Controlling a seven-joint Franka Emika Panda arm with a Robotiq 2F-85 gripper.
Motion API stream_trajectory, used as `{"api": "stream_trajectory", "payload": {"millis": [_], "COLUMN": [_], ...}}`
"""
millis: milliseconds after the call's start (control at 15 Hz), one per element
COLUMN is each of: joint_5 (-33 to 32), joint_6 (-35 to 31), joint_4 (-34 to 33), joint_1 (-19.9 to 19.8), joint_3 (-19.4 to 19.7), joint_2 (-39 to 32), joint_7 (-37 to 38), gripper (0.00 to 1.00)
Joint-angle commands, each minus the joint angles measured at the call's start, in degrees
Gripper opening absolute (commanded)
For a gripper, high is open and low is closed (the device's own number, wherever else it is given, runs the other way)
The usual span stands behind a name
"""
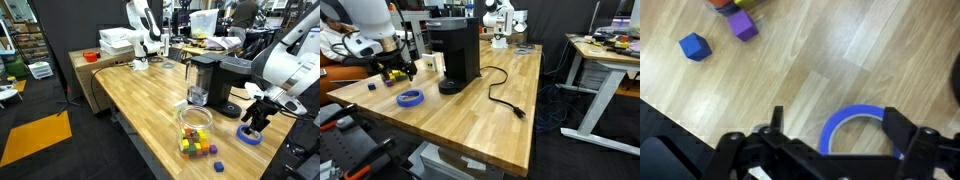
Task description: Move the blue masking tape forward
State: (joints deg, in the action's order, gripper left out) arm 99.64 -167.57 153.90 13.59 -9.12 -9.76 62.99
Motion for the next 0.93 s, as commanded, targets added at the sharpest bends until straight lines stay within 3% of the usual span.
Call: {"api": "stream_trajectory", "payload": {"millis": [0, 67, 867], "joint_5": [0.22, 0.00, 0.08], "joint_6": [0.50, 0.03, 0.05], "joint_4": [4.01, 1.38, 3.44], "joint_1": [0.70, 0.03, 0.44], "joint_3": [-2.28, -1.75, -2.63], "joint_2": [7.00, 3.17, 5.94], "joint_7": [-0.18, -0.14, -0.14], "gripper": [1.00, 1.00, 1.00]}}
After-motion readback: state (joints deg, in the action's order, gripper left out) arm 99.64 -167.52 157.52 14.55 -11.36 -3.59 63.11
